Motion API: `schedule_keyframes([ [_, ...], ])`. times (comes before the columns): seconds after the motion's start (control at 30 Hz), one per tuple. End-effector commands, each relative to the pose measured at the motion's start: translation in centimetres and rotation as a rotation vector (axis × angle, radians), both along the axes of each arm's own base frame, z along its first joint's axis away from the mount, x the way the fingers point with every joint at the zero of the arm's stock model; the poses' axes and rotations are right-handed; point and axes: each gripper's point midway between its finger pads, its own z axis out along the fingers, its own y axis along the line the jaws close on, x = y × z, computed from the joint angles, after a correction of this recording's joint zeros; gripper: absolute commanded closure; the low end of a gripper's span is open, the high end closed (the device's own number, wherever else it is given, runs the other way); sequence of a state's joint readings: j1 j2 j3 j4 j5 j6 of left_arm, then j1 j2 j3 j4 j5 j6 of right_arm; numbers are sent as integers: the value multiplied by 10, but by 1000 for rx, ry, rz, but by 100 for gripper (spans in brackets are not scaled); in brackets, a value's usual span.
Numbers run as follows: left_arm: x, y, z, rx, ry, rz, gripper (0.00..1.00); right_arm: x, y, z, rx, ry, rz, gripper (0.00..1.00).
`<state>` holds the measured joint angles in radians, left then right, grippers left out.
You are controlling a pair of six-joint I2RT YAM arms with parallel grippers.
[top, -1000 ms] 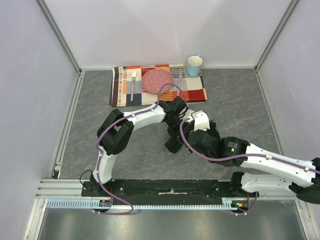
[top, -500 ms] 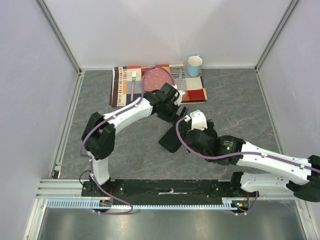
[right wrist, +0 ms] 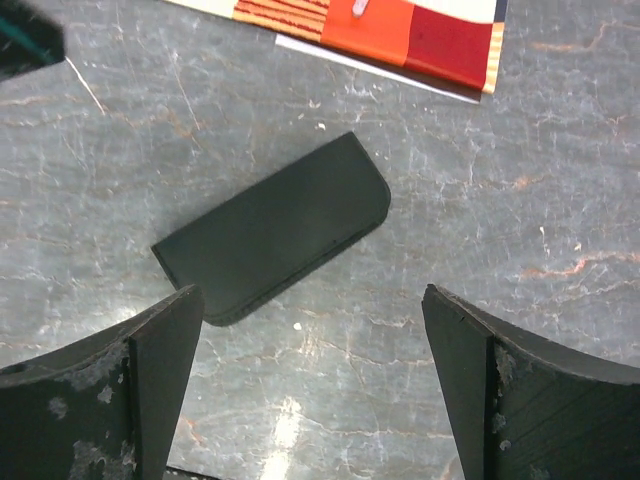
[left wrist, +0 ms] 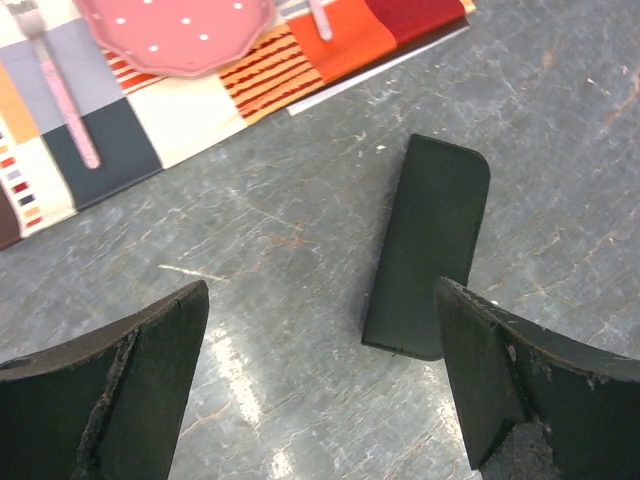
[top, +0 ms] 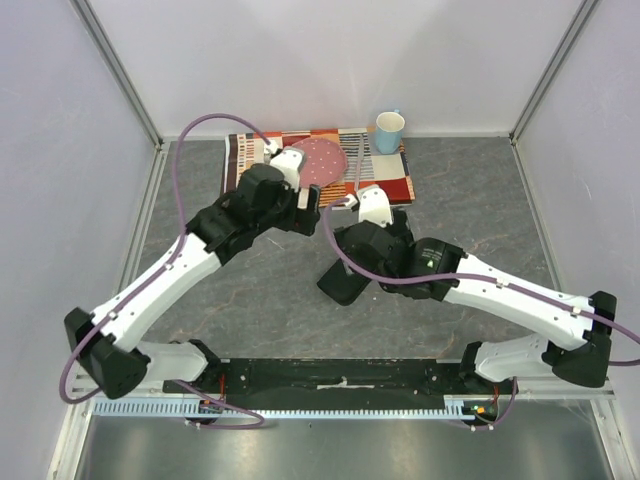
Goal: Sort the hair-cutting tools
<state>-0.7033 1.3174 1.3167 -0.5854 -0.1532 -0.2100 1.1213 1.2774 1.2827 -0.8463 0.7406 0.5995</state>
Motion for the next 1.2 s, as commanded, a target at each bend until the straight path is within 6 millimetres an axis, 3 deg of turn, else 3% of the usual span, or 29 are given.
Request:
schedule_keyframes([
  [0.0,0,29,16,-52,-78,126,0,21,4,28,7,-76,-43,2],
  [0.07,-7,41,11,-43,-74,154,0,39,-11,24,4,-66,-131,2],
  [0.1,-13,46,19,-64,-94,155,0,45,-17,22,1,-62,-156,2],
  [0.17,-20,57,11,-62,-100,182,0,58,-33,22,-24,-75,-219,2],
  [0.2,-26,63,21,-92,-129,196,0,62,-39,23,-34,-84,-239,2],
  [0.23,-29,67,13,-85,-124,202,0,66,-46,27,-42,-98,-267,2],
  [0.47,-48,88,16,-119,-154,237,0,69,-80,52,-81,-188,-353,2],
  [1.0,-51,95,20,-167,-180,280,0,61,-94,57,-90,-191,-358,2],
  [1.1,-49,100,19,-160,-185,309,0,59,-79,55,-41,-150,-279,2],
  [1.17,-49,102,15,-151,-190,316,0,62,-91,57,-89,-179,-350,2],
])
